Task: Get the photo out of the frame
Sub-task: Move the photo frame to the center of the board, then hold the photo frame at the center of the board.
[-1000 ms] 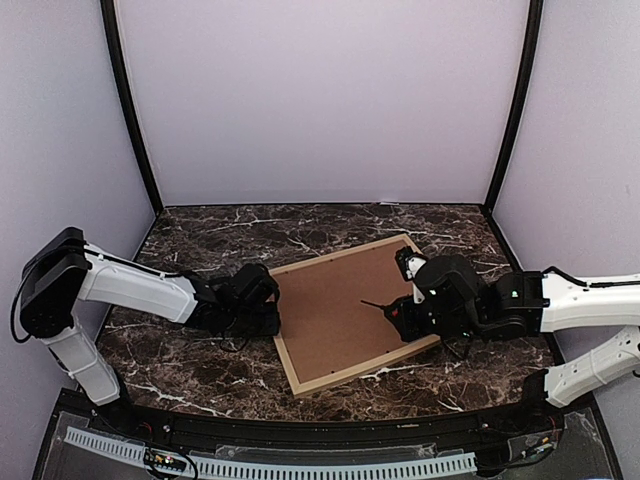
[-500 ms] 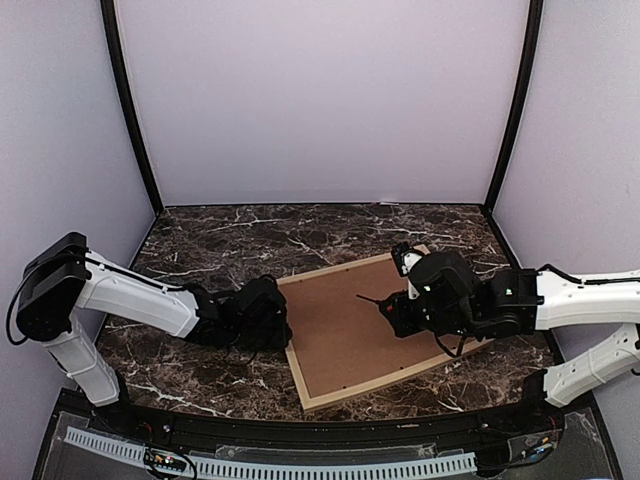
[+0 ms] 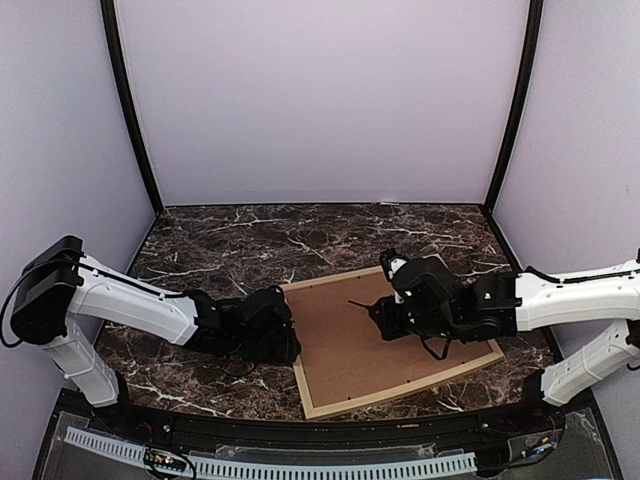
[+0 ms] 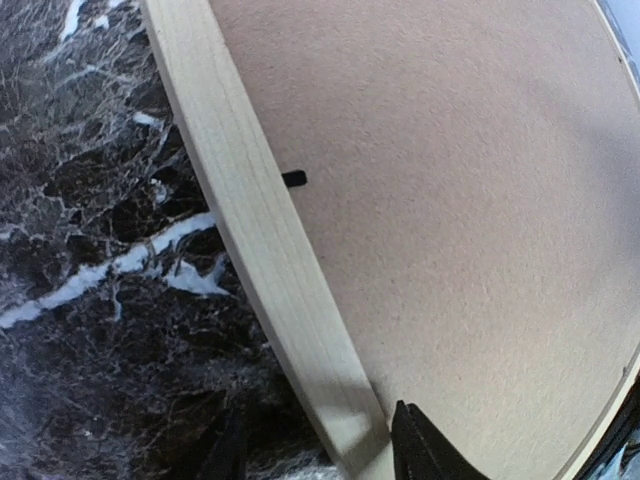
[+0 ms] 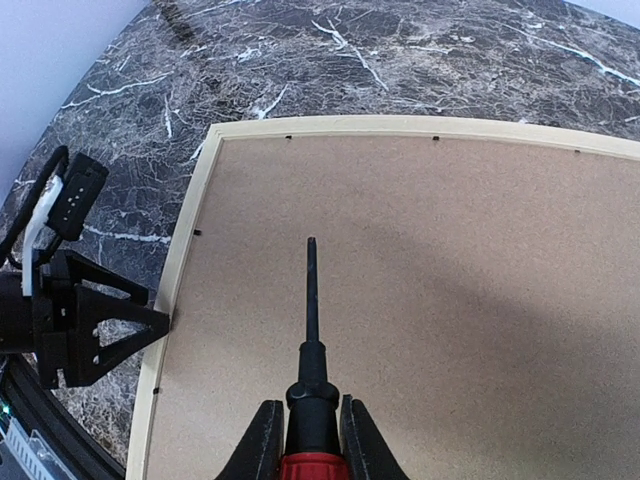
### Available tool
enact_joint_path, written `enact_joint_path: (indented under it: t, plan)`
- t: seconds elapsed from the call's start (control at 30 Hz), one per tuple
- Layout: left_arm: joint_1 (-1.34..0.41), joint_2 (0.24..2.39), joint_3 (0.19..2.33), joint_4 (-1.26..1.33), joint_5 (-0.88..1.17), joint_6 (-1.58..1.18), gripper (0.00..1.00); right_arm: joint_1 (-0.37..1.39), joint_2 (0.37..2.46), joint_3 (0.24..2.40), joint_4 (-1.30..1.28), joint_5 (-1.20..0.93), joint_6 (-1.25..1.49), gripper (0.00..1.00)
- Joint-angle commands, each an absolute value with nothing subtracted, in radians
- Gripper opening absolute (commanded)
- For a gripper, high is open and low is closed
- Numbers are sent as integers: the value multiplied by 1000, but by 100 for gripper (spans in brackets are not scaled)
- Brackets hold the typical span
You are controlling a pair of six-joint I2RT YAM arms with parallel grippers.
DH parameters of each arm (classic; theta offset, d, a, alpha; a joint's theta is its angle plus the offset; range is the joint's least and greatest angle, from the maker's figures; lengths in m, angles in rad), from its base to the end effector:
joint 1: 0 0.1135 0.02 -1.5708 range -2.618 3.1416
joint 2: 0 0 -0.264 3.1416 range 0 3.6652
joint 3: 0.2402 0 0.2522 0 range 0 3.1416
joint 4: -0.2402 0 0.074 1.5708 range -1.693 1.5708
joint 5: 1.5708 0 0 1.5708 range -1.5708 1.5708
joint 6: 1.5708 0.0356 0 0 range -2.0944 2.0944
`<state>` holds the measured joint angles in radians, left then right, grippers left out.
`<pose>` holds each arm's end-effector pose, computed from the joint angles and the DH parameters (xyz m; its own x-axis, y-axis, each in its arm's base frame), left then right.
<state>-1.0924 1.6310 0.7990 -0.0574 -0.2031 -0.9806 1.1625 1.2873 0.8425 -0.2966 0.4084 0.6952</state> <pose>0.1508 -0.2752 0.1518 -0.8728 -0.0846 -0.4807 0.1543 0.8866 -0.4361 0.1209 0.2438 0.2437 -0.6710 -0.0704 -0.7382 -0.3858 0.8833 0.2665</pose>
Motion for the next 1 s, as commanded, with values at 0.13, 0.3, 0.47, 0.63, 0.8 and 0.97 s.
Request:
enact_joint_path:
  t: [0.13, 0.3, 0.47, 0.63, 0.8, 0.97]
  plan:
    - [-1061, 1476, 852, -280, -280, -870, 59, 1158, 1376, 922, -181, 379, 690, 0]
    - [-962, 1415, 797, -250, -230, -814, 57, 1147, 1438, 952, -135, 329, 673, 0]
    - [-880, 1382, 732, -137, -118, -737, 56, 1123, 1495, 972, -83, 262, 665, 0]
    - [-840, 1407, 721, -64, -43, -705, 50, 1111, 1553, 998, -50, 201, 666, 0]
    - [-825, 1461, 734, -8, 27, -684, 44, 1111, 1586, 1005, -37, 173, 675, 0]
    - [-824, 1485, 709, 71, 71, -691, 42, 1111, 1591, 986, -34, 169, 678, 0]
